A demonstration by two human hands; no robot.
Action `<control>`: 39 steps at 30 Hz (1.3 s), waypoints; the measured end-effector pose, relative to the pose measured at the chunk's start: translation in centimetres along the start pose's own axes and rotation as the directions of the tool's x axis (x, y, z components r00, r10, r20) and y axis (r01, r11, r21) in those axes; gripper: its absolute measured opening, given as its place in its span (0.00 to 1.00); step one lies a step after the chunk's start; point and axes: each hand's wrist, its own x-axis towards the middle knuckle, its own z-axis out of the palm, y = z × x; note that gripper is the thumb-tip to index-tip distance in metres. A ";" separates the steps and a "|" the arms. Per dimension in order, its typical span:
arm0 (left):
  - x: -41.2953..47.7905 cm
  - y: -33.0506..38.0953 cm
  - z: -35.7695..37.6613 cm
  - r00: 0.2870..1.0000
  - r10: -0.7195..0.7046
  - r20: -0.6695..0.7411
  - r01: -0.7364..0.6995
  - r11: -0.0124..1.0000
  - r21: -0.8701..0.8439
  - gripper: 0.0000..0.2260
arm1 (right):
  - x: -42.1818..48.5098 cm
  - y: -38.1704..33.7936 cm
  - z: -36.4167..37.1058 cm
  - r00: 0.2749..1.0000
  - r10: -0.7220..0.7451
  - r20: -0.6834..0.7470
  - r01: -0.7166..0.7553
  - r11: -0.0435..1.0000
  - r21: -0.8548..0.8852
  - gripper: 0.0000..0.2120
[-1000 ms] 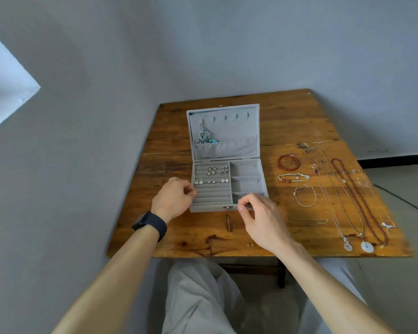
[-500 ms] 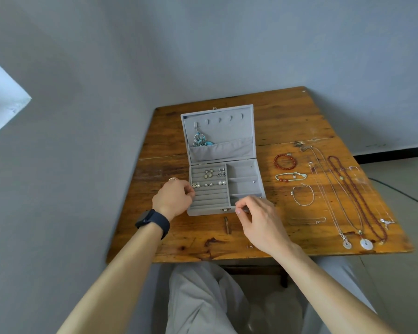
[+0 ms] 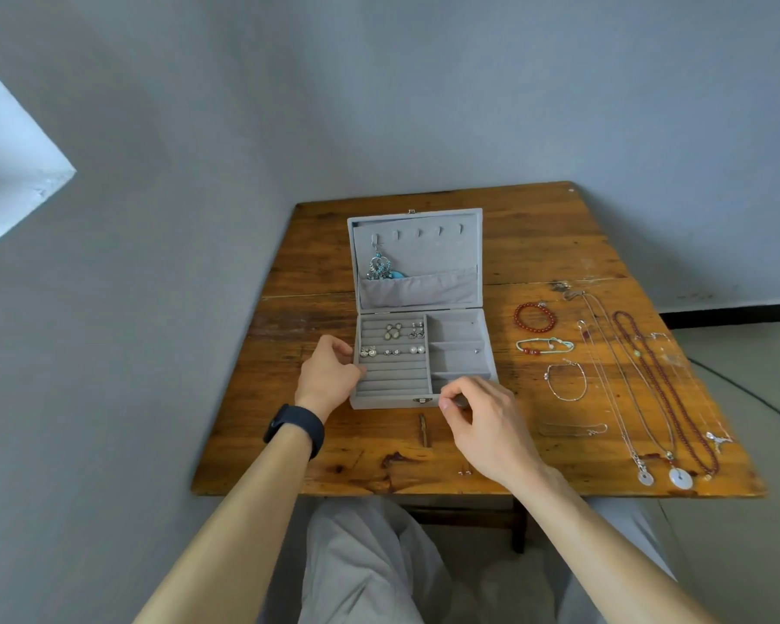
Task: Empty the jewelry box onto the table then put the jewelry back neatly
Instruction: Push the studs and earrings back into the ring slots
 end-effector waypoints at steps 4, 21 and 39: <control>0.2 -1.0 0.9 0.999 -0.032 -0.023 0.029 0.995 -0.099 0.10 | 1.2 -0.6 -0.4 0.998 0.015 0.055 -0.016 1.000 0.017 0.02; -3.2 -5.5 3.4 0.887 0.402 -0.226 -0.346 0.904 0.251 0.19 | 9.3 -6.1 4.0 0.959 -0.037 0.280 0.118 0.953 -0.277 0.10; -3.6 -6.1 3.8 0.827 0.442 -0.347 -0.296 0.868 0.400 0.21 | 10.3 -7.6 4.8 0.970 0.084 0.230 0.025 0.900 -0.436 0.11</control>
